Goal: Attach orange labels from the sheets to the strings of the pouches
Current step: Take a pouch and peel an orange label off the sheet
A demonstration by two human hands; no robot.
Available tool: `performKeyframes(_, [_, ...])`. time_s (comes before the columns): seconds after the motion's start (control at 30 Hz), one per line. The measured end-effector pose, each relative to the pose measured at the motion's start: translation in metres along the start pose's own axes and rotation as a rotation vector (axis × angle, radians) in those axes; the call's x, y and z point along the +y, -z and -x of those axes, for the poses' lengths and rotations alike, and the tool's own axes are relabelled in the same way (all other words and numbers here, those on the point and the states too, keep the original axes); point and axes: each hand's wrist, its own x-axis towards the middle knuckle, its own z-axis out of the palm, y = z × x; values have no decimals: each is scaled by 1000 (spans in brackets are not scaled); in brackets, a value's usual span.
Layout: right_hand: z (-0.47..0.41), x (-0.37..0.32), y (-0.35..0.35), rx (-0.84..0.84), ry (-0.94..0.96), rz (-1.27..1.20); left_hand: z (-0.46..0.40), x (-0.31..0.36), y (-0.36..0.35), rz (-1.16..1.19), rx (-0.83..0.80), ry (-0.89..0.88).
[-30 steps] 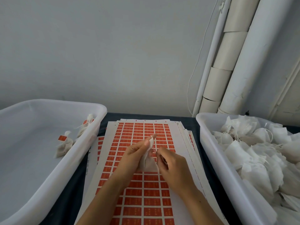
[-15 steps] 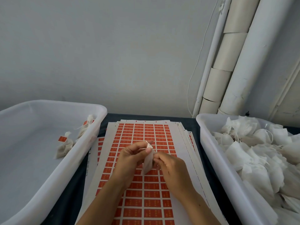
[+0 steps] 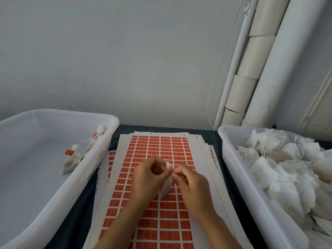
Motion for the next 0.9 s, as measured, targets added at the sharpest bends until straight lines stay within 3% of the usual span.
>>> performKeyframes(0.3, [-3,-3,1,157,-168,-339,7,7,-1,74,-242,-116])
performKeyframes(0.6, [-4,-1,-3,184,-127,-382,5,9,-1,46,-169,-138])
performKeyframes(0.9, [-4,-6,0,46,-213,-600,6,7,0,108,-221,-115])
